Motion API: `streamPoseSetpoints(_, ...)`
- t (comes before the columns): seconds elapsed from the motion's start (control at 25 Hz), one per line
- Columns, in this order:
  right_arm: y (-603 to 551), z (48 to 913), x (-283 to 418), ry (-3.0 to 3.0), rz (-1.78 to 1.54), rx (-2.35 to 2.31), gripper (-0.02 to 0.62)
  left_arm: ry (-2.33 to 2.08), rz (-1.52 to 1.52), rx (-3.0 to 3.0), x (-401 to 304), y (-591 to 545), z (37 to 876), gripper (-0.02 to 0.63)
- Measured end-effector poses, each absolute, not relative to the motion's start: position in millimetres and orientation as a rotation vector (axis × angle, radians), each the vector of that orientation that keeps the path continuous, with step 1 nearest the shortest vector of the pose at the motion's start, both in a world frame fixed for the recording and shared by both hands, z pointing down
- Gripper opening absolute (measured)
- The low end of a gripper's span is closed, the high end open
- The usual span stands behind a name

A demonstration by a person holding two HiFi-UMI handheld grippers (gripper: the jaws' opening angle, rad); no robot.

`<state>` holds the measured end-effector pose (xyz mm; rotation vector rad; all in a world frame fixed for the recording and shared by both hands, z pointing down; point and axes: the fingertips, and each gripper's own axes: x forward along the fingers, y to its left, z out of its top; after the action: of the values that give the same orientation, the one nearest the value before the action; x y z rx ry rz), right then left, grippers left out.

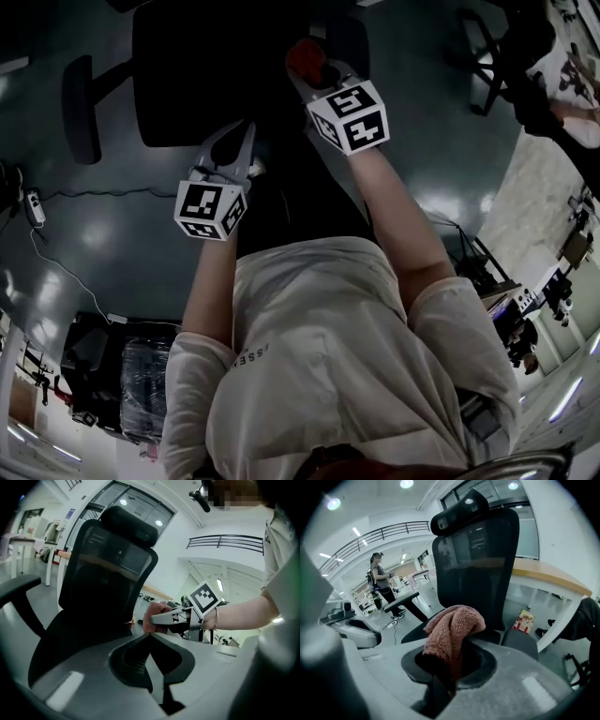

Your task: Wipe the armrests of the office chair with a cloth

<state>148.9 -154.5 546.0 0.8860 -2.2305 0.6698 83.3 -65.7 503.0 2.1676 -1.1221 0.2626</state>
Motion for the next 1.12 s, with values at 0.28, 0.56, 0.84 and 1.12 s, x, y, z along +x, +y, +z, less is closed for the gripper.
streamPoseSetpoints(0.28, -234.6, 553.2, 162.3, -2.244, 0.603, 0.865, 0.052, -1.215, 0.231, 2.077, 85.5, -109.1, 511.3, 0.017)
streamPoseSetpoints(0.56, -261.9, 569.3, 188.1, -2.183, 0.474, 0.896, 0.052, -1.220, 0.253, 2.046, 93.2, -125.8, 523.5, 0.017)
streamPoseSetpoints(0.84, -255.8, 568.1, 199.9, -2.150, 0.452, 0.930, 0.052, -1.177, 0.259, 2.072, 98.9, -126.6, 522.6, 0.017)
streamPoseSetpoints(1.12, -225.5, 562.6, 205.3, -2.114, 0.414, 0.978, 0.052, -1.137, 0.275, 2.115, 96.0, -108.2, 517.7, 0.017)
